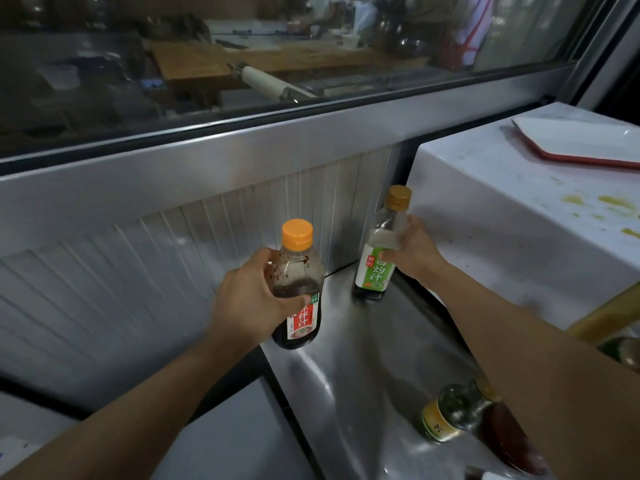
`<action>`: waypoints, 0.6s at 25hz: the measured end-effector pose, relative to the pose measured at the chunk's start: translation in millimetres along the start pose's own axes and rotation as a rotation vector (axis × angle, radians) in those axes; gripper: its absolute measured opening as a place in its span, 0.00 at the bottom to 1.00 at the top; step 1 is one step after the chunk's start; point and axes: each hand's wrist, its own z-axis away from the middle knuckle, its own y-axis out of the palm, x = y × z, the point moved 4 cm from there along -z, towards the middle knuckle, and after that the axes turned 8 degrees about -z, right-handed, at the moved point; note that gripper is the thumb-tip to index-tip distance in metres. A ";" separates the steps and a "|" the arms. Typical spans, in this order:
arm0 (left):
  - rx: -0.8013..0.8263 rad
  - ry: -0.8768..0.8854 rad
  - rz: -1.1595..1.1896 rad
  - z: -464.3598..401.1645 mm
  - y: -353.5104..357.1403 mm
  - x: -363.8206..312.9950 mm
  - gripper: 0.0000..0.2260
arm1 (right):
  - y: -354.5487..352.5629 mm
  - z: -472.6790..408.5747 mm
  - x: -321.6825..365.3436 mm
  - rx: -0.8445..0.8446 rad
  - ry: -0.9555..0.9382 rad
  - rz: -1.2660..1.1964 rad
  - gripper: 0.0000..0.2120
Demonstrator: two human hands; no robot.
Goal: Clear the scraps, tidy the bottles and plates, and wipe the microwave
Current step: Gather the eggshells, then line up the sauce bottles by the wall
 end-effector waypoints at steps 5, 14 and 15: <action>0.009 0.021 0.023 4.7 -7.8 -3.6 0.27 | 21.7 23.7 -19.9 -0.232 0.215 0.062 0.38; -0.024 0.052 0.005 -7.2 0.1 25.8 0.26 | 78.7 19.9 -80.1 -0.441 0.288 0.078 0.41; -0.024 0.056 0.008 -8.0 1.8 28.4 0.26 | 82.2 17.5 -83.9 -0.457 0.290 0.033 0.39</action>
